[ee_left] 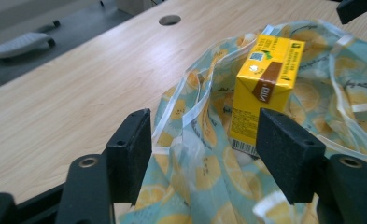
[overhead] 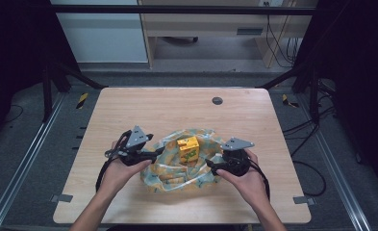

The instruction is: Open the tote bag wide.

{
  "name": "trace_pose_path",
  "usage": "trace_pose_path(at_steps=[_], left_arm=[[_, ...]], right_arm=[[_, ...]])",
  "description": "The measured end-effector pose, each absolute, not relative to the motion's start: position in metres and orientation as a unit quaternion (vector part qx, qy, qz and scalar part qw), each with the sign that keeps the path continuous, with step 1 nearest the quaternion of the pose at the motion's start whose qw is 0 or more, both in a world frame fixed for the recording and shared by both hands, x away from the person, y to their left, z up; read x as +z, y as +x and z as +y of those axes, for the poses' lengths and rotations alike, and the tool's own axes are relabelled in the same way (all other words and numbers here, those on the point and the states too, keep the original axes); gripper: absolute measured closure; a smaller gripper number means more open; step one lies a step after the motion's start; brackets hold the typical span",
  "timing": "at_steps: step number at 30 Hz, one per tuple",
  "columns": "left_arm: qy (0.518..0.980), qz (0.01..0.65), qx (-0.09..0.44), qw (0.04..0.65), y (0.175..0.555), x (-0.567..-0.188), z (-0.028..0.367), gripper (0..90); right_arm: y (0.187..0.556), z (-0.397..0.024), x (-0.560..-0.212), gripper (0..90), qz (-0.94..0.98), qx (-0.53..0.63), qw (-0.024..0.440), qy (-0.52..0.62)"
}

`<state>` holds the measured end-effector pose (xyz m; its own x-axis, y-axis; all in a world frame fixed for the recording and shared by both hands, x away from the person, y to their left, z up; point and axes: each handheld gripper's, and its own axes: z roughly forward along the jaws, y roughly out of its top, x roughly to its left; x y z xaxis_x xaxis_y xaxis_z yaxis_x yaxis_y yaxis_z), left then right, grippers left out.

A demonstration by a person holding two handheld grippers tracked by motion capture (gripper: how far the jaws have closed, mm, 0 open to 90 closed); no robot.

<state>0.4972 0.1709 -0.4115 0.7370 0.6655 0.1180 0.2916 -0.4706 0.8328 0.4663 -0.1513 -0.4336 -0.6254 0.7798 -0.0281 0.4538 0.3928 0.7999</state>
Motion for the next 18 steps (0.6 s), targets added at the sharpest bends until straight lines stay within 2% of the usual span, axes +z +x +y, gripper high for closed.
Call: trace_pose_path(at_steps=[5,9,10,11,12,13,14,15,16,18], left_arm=[[0.840,0.289,0.220,0.403,0.516,-0.422,0.160,33.2],[0.847,0.297,0.215,0.384,0.524,-0.432,0.159,32.6],[0.850,0.297,0.210,0.381,0.525,-0.435,0.158,34.1],[0.853,0.295,0.208,0.377,0.525,-0.436,0.157,34.1],[0.857,0.291,0.208,0.370,0.526,-0.439,0.155,35.7],[0.860,0.288,0.207,0.367,0.527,-0.440,0.154,40.4],[0.863,0.285,0.206,0.364,0.528,-0.442,0.153,49.9],[0.863,0.285,0.206,0.364,0.528,-0.442,0.153,55.3],[0.863,0.287,0.207,0.361,0.528,-0.444,0.152,55.3],[0.857,0.295,0.212,0.365,0.528,-0.445,0.153,75.1]], right_arm=[[0.466,-0.155,-0.448,18.0,0.808,0.391,0.205,0.391],[0.464,-0.157,-0.460,22.4,0.811,0.382,0.201,0.394],[0.463,-0.158,-0.463,32.2,0.813,0.377,0.197,0.398],[0.463,-0.158,-0.463,32.2,0.813,0.377,0.197,0.398],[0.463,-0.159,-0.464,37.5,0.815,0.375,0.196,0.397],[0.463,-0.160,-0.465,47.7,0.817,0.370,0.194,0.397],[0.463,-0.162,-0.467,63.8,0.819,0.374,0.185,0.393],[0.463,-0.162,-0.467,63.8,0.819,0.374,0.185,0.393],[0.463,-0.163,-0.468,68.0,0.820,0.376,0.184,0.390],[0.460,-0.164,-0.468,83.9,0.822,0.380,0.188,0.380]])
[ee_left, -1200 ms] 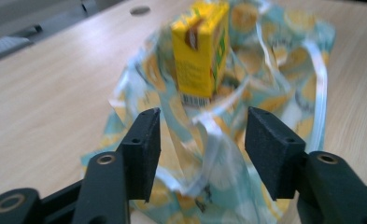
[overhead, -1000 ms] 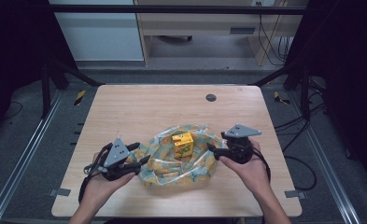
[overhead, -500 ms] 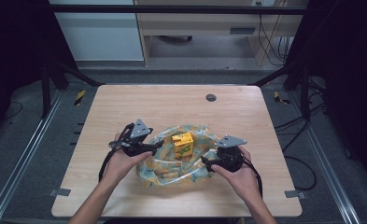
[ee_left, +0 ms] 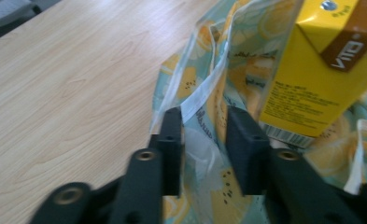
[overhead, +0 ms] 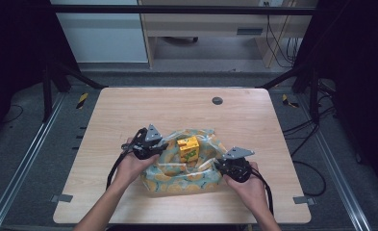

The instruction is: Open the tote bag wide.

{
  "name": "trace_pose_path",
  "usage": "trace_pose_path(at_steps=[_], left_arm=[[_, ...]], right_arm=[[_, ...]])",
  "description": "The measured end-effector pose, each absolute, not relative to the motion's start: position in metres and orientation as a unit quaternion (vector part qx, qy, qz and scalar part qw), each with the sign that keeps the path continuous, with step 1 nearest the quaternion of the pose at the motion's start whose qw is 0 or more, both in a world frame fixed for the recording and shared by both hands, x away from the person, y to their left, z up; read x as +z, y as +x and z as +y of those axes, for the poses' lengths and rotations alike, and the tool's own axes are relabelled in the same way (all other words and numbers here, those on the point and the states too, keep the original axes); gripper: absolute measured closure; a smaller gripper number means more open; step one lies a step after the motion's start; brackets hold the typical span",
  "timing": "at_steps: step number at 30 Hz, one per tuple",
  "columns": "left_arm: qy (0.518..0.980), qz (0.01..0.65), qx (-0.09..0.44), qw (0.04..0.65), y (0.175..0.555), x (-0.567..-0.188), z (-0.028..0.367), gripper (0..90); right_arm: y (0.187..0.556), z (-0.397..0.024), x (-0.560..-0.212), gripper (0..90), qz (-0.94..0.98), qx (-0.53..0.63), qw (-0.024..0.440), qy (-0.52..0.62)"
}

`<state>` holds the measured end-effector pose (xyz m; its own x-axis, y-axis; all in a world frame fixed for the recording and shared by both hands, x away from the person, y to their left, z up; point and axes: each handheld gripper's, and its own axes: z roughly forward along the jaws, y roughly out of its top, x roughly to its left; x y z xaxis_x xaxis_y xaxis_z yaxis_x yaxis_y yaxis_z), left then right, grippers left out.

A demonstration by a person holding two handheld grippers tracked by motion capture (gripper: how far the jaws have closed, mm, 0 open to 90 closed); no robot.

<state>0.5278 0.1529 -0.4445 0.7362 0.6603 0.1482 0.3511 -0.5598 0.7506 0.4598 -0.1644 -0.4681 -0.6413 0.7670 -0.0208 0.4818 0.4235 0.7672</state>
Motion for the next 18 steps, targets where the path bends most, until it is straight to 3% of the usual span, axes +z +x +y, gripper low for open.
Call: trace_pose_path(at_steps=[5,10,18], left_arm=[[0.845,0.306,0.225,0.376,0.526,-0.443,0.154,87.8],[0.837,0.335,0.227,0.368,0.534,-0.448,0.161,88.7],[0.849,0.330,0.223,0.348,0.539,-0.465,0.158,87.8]], right_arm=[[0.456,-0.169,-0.463,89.3,0.824,0.382,0.195,0.370],[0.454,-0.181,-0.469,90.0,0.829,0.361,0.202,0.377],[0.455,-0.186,-0.478,90.0,0.845,0.335,0.205,0.362]])
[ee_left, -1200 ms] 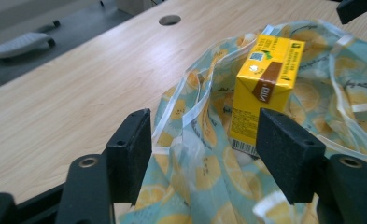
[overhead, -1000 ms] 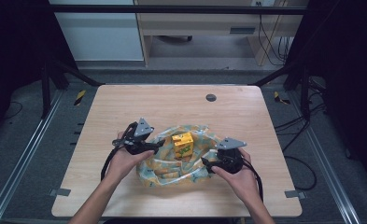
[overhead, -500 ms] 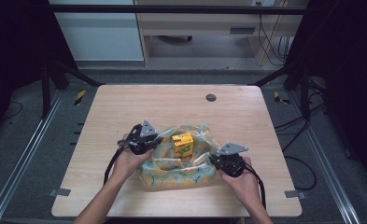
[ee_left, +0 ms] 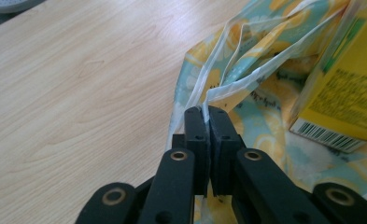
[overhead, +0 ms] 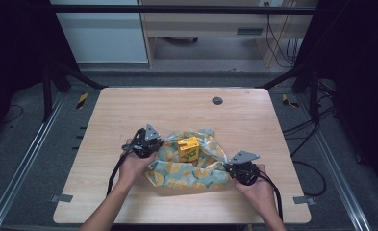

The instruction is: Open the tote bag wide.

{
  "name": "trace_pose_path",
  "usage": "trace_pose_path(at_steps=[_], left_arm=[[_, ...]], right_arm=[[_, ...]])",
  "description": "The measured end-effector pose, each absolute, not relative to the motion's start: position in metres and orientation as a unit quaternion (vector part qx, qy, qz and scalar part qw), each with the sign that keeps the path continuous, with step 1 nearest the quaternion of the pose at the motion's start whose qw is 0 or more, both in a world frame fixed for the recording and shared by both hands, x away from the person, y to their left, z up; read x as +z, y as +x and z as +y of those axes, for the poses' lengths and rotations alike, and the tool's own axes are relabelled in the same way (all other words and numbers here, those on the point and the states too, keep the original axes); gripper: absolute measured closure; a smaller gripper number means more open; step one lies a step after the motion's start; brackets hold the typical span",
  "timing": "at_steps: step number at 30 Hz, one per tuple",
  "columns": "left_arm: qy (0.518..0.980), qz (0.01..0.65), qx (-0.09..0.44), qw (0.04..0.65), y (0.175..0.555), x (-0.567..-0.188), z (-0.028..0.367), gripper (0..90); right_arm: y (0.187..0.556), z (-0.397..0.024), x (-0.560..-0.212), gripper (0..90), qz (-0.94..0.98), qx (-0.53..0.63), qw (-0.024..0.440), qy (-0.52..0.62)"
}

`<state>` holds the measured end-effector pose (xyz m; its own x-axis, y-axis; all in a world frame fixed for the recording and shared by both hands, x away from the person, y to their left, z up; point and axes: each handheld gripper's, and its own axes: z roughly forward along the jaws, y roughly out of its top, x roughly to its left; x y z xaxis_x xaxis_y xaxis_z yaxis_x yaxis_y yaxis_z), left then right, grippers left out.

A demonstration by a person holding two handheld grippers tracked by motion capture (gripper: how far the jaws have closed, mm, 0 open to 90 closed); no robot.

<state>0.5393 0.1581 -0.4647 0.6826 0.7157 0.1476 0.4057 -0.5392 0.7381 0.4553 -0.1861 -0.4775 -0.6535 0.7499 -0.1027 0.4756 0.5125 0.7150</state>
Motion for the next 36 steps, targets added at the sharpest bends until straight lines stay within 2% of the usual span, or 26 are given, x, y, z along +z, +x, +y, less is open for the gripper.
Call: trace_pose_path(at_steps=[27,29,30,36], left_arm=[[0.847,0.349,0.200,0.348,0.546,-0.476,0.161,87.8],[0.846,0.350,0.197,0.350,0.546,-0.476,0.163,83.9],[0.844,0.351,0.200,0.354,0.545,-0.475,0.164,83.9],[0.823,0.358,0.222,0.382,0.538,-0.455,0.178,60.7]], right_arm=[[0.462,-0.197,-0.489,89.1,0.840,0.328,0.194,0.387],[0.461,-0.197,-0.488,83.6,0.838,0.331,0.196,0.388],[0.461,-0.197,-0.488,83.6,0.838,0.331,0.196,0.388],[0.455,-0.200,-0.477,56.4,0.815,0.361,0.227,0.392]])
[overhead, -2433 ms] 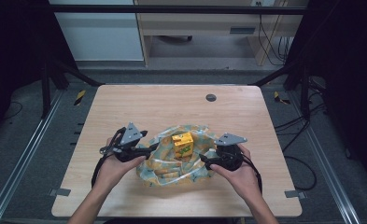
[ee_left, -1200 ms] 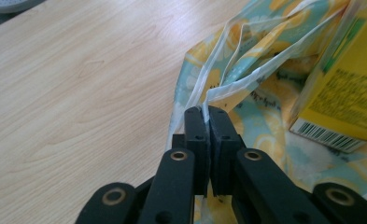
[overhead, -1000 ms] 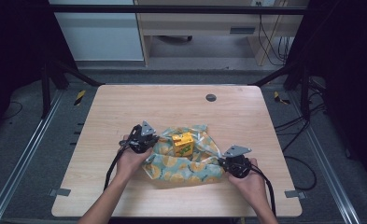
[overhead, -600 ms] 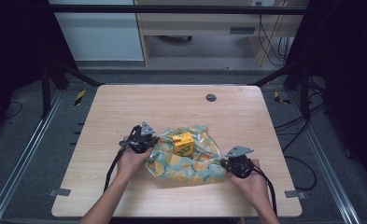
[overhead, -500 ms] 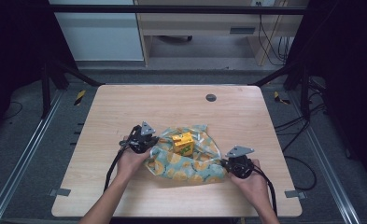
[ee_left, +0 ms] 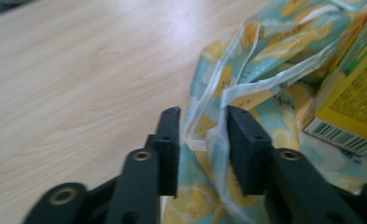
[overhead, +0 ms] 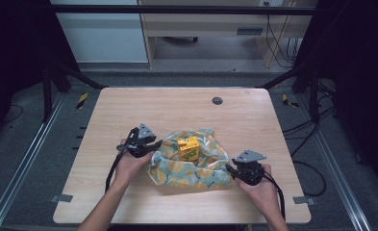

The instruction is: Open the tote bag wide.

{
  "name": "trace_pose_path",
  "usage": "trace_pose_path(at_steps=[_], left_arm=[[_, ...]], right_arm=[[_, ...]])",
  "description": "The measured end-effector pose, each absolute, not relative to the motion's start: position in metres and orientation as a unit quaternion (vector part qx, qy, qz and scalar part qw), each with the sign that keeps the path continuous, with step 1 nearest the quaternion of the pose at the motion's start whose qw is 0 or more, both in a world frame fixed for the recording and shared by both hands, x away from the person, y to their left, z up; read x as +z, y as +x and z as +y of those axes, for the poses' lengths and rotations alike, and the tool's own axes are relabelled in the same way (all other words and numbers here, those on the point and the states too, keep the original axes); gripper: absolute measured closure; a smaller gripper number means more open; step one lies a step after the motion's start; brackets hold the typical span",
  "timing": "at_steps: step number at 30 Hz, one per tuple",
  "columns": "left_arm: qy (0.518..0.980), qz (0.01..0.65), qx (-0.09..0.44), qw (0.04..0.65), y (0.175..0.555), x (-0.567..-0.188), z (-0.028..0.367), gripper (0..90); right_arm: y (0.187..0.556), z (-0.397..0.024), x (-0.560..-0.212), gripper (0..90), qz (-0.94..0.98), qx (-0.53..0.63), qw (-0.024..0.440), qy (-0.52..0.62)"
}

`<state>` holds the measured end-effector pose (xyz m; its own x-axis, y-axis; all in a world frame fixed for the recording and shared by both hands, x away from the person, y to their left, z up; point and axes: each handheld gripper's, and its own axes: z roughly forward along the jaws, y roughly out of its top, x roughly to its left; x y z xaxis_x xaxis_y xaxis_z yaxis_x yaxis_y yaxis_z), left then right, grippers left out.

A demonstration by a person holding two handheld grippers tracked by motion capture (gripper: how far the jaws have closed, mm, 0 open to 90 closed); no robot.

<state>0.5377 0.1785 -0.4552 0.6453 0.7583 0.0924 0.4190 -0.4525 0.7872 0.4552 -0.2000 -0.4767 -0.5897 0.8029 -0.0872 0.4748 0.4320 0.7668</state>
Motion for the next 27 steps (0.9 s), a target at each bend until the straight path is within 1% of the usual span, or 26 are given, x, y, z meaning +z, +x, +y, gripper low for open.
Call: trace_pose_path(at_steps=[3,5,10,14,20,21,22,23,27], left_arm=[[0.816,0.358,0.226,0.393,0.533,-0.445,0.187,54.8],[0.813,0.355,0.225,0.402,0.531,-0.440,0.191,53.3],[0.806,0.339,0.228,0.429,0.523,-0.422,0.199,49.4],[0.801,0.328,0.236,0.442,0.514,-0.405,0.202,47.3],[0.806,0.300,0.227,0.457,0.488,-0.390,0.198,43.9],[0.810,0.288,0.220,0.460,0.479,-0.389,0.194,40.8],[0.810,0.288,0.220,0.460,0.479,-0.389,0.194,39.0],[0.813,0.282,0.217,0.461,0.474,-0.389,0.192,39.0],[0.824,0.262,0.203,0.459,0.458,-0.397,0.185,32.9]], right_arm=[[0.451,-0.200,-0.467,48.8,0.801,0.389,0.239,0.386],[0.449,-0.198,-0.460,43.8,0.793,0.408,0.245,0.380],[0.445,-0.191,-0.448,36.7,0.787,0.428,0.254,0.365],[0.444,-0.187,-0.437,34.4,0.782,0.440,0.257,0.359],[0.458,-0.184,-0.424,35.8,0.790,0.430,0.255,0.355],[0.466,-0.181,-0.424,35.7,0.796,0.422,0.251,0.354],[0.466,-0.181,-0.424,35.7,0.796,0.422,0.251,0.354],[0.470,-0.179,-0.424,35.5,0.800,0.417,0.248,0.353],[0.488,-0.169,-0.428,32.7,0.815,0.398,0.231,0.354]])
